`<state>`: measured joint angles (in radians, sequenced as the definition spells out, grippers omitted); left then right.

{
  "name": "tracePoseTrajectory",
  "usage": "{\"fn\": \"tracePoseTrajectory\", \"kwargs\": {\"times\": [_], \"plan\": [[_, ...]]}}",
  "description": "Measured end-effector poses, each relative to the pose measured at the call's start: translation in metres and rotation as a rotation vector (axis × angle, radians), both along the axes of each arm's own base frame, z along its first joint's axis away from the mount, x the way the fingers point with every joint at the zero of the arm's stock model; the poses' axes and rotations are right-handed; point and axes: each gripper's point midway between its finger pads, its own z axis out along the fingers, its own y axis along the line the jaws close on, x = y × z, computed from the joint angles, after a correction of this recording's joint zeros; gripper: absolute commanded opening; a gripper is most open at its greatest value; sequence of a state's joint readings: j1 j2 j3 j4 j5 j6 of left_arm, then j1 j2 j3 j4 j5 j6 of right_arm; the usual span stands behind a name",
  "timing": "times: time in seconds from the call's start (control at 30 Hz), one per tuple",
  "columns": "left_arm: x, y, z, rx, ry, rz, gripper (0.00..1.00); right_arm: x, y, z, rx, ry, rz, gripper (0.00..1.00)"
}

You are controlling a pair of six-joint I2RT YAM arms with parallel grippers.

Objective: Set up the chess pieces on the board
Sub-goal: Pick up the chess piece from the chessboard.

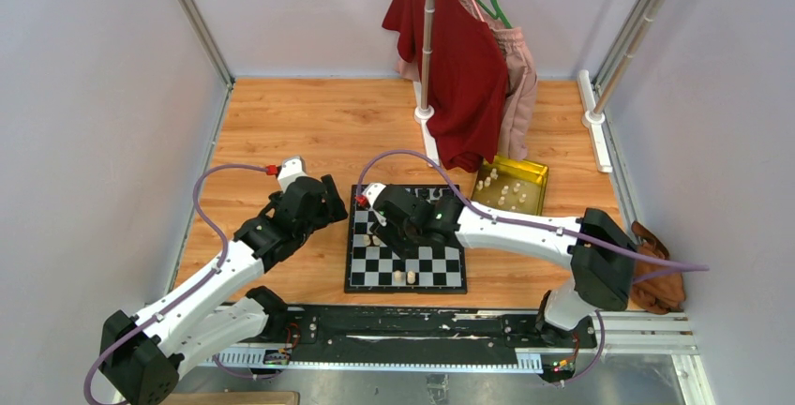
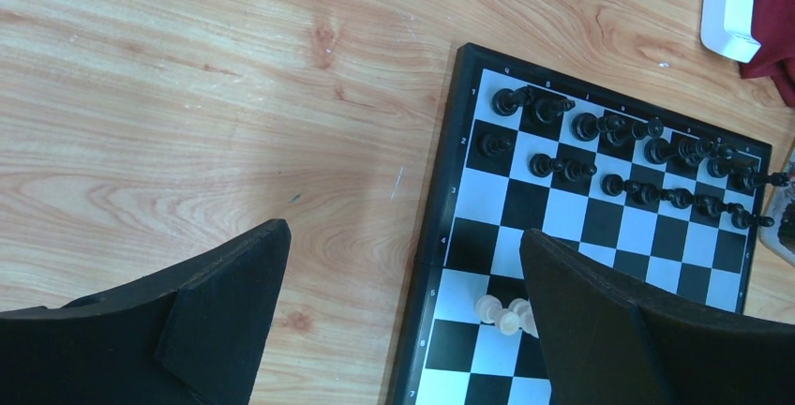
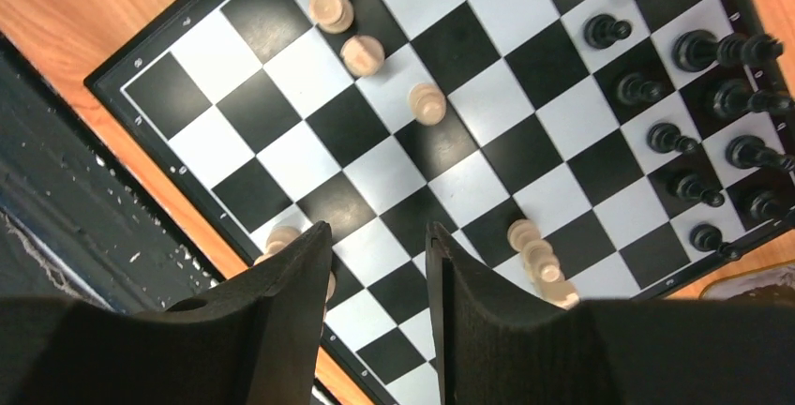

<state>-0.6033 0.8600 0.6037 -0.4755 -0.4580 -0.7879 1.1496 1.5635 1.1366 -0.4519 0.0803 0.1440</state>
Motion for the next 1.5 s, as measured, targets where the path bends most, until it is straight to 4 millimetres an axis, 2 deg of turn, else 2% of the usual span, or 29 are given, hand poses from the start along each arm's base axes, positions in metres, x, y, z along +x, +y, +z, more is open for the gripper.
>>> {"fn": "tracePoseTrajectory", "kwargs": {"times": [0.17, 0.3, 0.73, 0.97, 1.2, 1.5], "plan": [[0.000, 0.000, 0.001, 0.005, -0.004, -0.004, 1.00, 0.017, 0.005, 0.001, 0.010, -0.015, -0.020, 0.47], [0.000, 0.001, 0.002, 0.008, -0.009, -0.007, 1.00, 0.029, 0.011, -0.007, 0.003, -0.013, -0.023, 0.47], [0.001, 0.006, 0.005, 0.012, -0.020, 0.000, 1.00, 0.042, 0.018, -0.024, -0.009, 0.028, -0.031, 0.47], [0.003, 0.008, 0.005, 0.013, -0.020, 0.008, 1.00, 0.048, 0.024, -0.027, -0.001, 0.038, -0.026, 0.43], [0.003, 0.010, 0.005, 0.014, -0.019, 0.014, 1.00, 0.049, 0.023, -0.036, -0.011, 0.063, -0.021, 0.34], [0.003, 0.012, 0.002, 0.017, -0.013, 0.019, 1.00, 0.051, 0.024, -0.037, -0.003, 0.077, -0.019, 0.16]]}}
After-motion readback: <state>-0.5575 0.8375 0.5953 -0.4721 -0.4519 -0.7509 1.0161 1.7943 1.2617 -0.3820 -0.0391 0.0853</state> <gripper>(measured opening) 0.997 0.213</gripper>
